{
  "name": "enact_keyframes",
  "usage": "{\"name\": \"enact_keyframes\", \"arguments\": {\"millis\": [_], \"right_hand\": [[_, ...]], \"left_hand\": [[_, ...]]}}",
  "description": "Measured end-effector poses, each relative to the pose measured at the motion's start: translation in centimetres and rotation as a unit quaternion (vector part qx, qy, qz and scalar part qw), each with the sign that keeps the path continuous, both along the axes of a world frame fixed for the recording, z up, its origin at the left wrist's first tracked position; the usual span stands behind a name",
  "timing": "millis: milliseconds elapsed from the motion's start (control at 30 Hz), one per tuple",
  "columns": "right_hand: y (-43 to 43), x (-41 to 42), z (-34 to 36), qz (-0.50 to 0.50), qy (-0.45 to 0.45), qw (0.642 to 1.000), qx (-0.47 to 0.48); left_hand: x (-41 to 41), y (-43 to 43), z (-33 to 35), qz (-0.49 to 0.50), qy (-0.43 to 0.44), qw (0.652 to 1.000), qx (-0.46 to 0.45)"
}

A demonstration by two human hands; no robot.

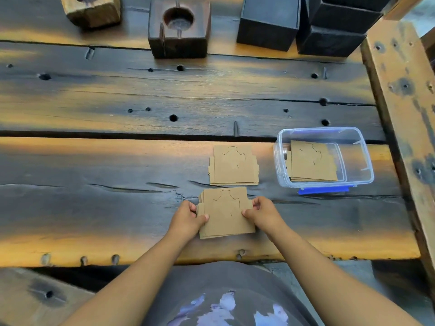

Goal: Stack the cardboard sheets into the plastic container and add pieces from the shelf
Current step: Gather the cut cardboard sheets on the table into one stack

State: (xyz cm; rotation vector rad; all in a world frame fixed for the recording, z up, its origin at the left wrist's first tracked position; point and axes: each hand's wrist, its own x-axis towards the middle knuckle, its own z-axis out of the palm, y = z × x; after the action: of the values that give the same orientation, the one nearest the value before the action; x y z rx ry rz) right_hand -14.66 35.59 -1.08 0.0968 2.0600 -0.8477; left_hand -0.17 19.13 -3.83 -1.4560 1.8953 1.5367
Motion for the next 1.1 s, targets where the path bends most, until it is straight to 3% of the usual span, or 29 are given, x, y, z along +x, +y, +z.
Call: {"name": "enact_keyframes", "arguments": {"millis": [467,867,1100], "right_hand": [[0.4,-0.9,-1.1,0.062,0.053,0.995,0.057],[-0.3,-0.9,-1.0,0.081,0.014,0.993,0.09],[-1.2,-3.7,0.4,0.063,0.029,0.996,0.061]], "left_hand": [[-0.4,0.4,-0.2,-0.004,-0.03,0.998,-0.048],[-1.8,0.6,1.3,0.084,-0.049,0.989,0.109],[-3.5,-0.5,2.6,0.082,0.008,0.991,0.103]]}}
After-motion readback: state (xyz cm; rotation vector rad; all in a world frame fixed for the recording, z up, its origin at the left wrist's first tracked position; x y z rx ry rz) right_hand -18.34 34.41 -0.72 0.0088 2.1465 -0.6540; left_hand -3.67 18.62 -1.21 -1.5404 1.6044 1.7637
